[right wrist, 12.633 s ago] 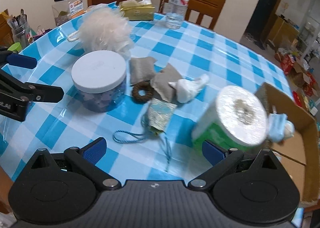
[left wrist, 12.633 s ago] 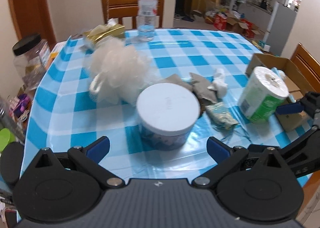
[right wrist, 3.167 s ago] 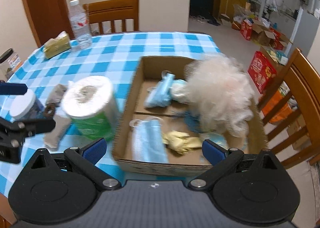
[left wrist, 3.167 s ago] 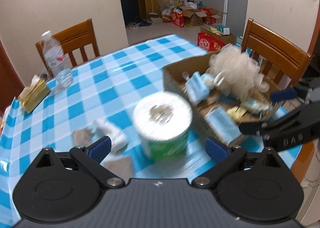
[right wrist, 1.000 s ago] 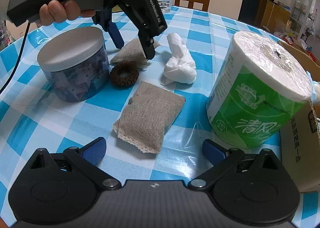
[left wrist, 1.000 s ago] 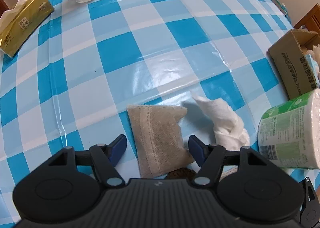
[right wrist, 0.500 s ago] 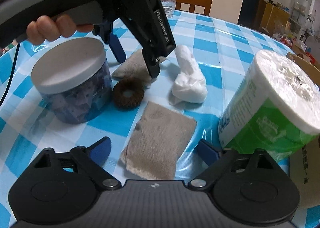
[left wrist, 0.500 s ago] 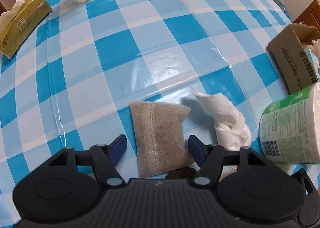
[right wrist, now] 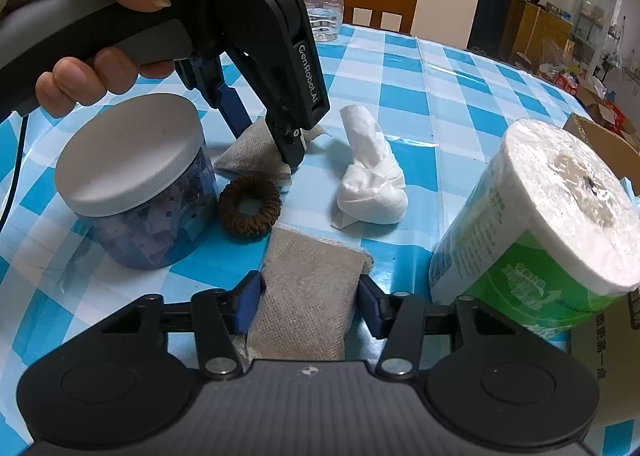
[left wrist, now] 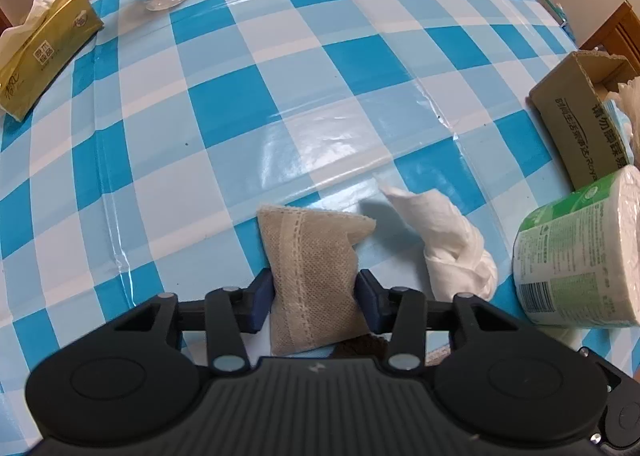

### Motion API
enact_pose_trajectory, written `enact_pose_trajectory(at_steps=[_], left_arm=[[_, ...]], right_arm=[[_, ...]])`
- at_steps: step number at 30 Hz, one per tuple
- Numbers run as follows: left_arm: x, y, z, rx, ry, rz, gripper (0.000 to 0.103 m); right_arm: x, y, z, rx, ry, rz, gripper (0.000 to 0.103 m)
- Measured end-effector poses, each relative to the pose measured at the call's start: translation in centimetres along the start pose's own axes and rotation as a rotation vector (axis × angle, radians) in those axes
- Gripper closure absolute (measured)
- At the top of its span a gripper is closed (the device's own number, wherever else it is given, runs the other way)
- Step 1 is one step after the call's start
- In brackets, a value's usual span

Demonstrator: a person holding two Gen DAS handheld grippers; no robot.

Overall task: Organize soft objects
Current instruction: 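Close the left tool on its grey sachet while the right tool grips the other sachet, then carry both grey sachets over the cardboard box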

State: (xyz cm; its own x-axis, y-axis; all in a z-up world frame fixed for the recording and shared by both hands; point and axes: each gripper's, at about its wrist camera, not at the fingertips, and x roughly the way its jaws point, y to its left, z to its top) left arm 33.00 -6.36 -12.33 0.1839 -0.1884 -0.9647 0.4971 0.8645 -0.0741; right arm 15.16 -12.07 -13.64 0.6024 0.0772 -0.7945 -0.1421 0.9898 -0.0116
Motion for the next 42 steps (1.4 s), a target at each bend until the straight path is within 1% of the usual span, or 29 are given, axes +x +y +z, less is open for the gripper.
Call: enact_pose_trajectory(at_steps=[1,6,9,20,31,36,42], left_arm=[[0.0,0.0,0.0,0.003,-0.002,0.001,0.062],[-0.4,-0.1,-0.1,0.020,-0.013,-0.009,0.072],[-0.8,-0.2,-0.2,0.032,-0.017,-0.020,0.075],[-2.9,-0.7,-0.7,0.070,-0.035,-0.037,0.076],[-6.5,-3.7,-2.0,0.150,-0.084,-0.120,0.076],[-7.1,-5.5,-3.6,0.190,-0.065,-0.126,0.076],[-7.7,-7.9,-6.2,0.235,-0.034,-0.115,0.076]], right_arm=[[-0.1,-0.1,0.0,-0.002,0.000,0.001,0.051],[-0.6,-0.3,0.0,-0.002,0.009,0.011,0.058],[-0.8,-0.4,0.0,-0.007,0.013,0.014,0.061],[-2.4,-0.8,-0.5,-0.025,0.018,0.026,0.062],[-4.4,-1.4,-0.6,-0.032,0.020,0.035,0.062],[-5.5,-1.9,-0.9,-0.035,0.021,0.036,0.062],[-7.5,-3.3,-2.0,-0.031,0.021,0.043,0.062]])
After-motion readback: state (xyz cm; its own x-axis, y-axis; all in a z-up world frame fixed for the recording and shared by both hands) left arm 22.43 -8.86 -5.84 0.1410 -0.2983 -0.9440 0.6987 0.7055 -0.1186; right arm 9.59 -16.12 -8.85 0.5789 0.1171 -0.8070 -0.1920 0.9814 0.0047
